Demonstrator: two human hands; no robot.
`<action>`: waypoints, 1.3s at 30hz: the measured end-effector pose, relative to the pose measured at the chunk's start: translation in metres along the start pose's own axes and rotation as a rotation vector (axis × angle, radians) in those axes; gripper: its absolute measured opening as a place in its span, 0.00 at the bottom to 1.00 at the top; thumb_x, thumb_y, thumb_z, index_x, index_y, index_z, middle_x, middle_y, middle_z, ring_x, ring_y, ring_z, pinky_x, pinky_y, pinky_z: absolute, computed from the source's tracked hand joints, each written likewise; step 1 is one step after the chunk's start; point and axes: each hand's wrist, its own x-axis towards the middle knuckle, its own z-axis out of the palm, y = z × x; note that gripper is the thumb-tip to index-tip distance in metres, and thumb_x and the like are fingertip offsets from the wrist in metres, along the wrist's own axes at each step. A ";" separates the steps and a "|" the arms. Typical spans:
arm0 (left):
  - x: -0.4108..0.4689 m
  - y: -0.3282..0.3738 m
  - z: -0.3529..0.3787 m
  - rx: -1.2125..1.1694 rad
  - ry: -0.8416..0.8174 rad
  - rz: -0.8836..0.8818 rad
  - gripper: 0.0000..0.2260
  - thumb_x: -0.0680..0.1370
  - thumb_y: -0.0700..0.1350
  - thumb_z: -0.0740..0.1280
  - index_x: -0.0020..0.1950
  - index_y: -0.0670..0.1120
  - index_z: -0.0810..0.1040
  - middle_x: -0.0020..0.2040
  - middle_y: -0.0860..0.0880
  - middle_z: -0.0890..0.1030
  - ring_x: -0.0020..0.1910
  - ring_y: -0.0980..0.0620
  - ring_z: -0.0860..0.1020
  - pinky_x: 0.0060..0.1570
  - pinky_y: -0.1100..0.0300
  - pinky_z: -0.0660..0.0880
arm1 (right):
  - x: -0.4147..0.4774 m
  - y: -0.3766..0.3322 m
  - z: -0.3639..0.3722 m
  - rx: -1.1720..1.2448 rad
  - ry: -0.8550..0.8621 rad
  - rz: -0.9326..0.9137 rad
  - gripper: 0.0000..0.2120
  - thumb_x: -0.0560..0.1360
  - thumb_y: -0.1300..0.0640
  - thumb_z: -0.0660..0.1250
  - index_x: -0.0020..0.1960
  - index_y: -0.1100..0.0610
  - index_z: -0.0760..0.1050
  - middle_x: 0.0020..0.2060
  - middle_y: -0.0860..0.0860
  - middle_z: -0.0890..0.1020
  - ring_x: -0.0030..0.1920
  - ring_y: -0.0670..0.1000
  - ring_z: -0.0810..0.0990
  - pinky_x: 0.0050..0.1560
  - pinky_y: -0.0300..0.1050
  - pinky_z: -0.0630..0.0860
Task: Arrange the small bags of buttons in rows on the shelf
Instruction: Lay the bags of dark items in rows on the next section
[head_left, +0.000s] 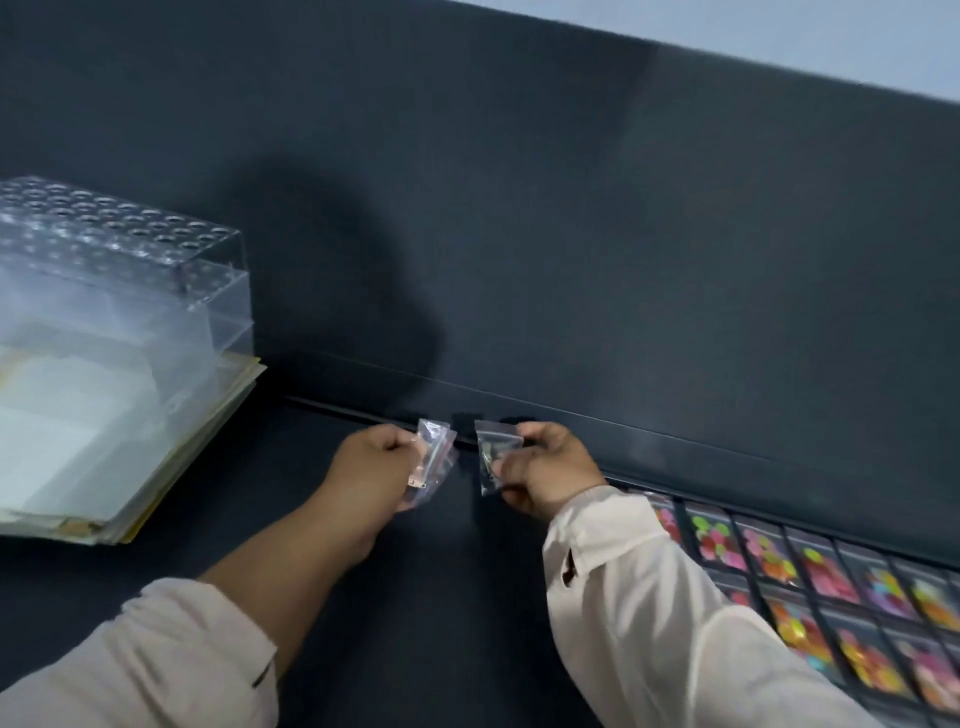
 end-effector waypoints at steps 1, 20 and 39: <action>-0.005 0.003 0.007 -0.010 -0.021 -0.023 0.08 0.79 0.38 0.62 0.41 0.44 0.77 0.41 0.45 0.81 0.36 0.52 0.78 0.38 0.58 0.78 | -0.008 -0.001 -0.008 0.006 -0.013 -0.012 0.15 0.70 0.72 0.65 0.42 0.53 0.70 0.36 0.50 0.77 0.35 0.49 0.76 0.31 0.40 0.73; -0.235 -0.007 0.236 0.131 -0.354 0.093 0.06 0.79 0.42 0.63 0.44 0.48 0.78 0.45 0.49 0.78 0.47 0.49 0.76 0.49 0.51 0.75 | -0.220 0.063 -0.295 0.392 0.081 -0.033 0.15 0.73 0.74 0.57 0.51 0.58 0.74 0.35 0.53 0.77 0.31 0.50 0.76 0.27 0.40 0.74; -0.423 -0.031 0.480 0.196 -0.716 0.147 0.09 0.80 0.40 0.61 0.43 0.44 0.79 0.36 0.45 0.79 0.25 0.51 0.75 0.22 0.63 0.72 | -0.398 0.148 -0.567 0.254 0.511 -0.132 0.06 0.72 0.69 0.66 0.41 0.60 0.73 0.23 0.50 0.77 0.25 0.47 0.76 0.34 0.41 0.70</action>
